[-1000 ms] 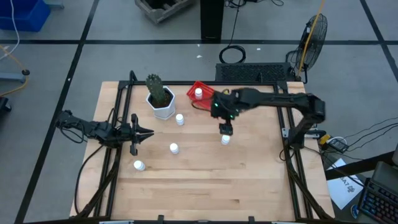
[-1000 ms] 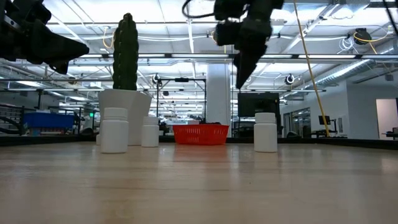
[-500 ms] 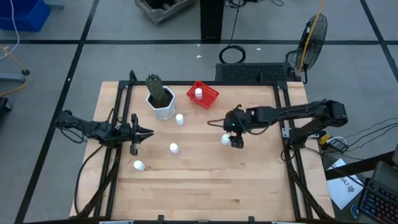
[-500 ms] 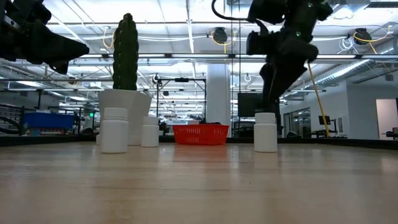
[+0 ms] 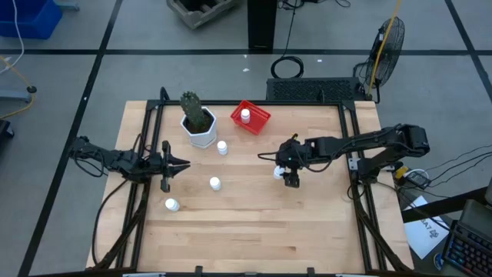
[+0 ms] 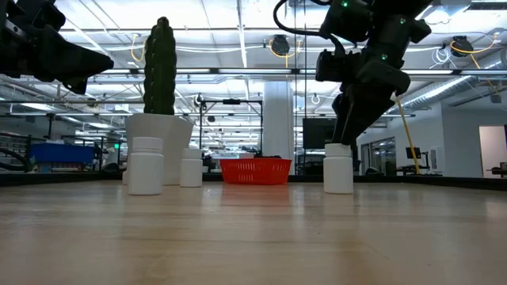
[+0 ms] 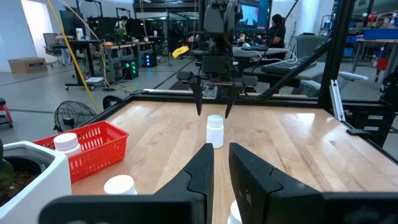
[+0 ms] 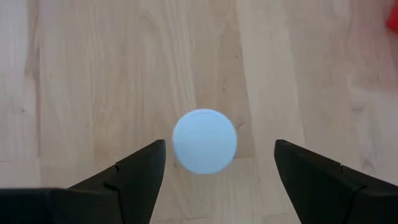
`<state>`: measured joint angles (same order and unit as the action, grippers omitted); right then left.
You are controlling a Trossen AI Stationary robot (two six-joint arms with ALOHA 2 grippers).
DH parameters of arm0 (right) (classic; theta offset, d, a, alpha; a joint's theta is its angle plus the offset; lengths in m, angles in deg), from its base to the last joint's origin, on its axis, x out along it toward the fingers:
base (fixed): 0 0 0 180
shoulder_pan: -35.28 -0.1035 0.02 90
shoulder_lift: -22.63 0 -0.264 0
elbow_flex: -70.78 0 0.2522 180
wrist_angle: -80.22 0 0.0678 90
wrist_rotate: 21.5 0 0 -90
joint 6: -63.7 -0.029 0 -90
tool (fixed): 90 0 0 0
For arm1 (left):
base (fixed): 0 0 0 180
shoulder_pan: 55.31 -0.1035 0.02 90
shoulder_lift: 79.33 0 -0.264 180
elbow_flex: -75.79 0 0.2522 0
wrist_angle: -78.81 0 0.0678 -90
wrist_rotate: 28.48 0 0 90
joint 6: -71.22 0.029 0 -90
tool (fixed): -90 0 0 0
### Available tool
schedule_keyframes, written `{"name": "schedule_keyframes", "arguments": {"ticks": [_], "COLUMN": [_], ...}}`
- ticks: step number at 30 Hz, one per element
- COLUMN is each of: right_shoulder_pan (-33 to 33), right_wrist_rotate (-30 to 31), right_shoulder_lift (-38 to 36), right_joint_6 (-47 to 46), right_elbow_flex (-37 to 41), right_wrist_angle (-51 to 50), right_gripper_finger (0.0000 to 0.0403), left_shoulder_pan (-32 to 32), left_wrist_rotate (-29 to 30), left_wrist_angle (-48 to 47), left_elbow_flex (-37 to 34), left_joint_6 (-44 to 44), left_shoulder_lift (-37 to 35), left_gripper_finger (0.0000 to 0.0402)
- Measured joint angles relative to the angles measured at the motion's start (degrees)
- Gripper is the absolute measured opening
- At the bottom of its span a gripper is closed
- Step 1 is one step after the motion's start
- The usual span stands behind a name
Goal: Pick and place pill bottles into a basket
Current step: Put the white pill bottle into the red bin
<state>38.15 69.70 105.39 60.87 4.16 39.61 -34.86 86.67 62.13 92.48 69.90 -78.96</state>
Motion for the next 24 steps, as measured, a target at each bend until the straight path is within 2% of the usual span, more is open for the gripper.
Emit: {"name": "schedule_keyframes", "arguments": {"ticks": [24], "right_shoulder_pan": [0.0], "right_wrist_rotate": [-1.5], "right_shoulder_lift": [3.3], "right_joint_6": [-0.5], "right_elbow_flex": [0.1], "right_wrist_angle": [2.5], "right_gripper_finger": [0.029], "left_shoulder_pan": [0.0], "left_wrist_rotate": [0.0], "left_wrist_angle": [0.0], "left_elbow_flex": [0.0], "left_joint_6": [0.0], "left_shoulder_lift": [0.0], "left_gripper_finger": [0.0056]}}
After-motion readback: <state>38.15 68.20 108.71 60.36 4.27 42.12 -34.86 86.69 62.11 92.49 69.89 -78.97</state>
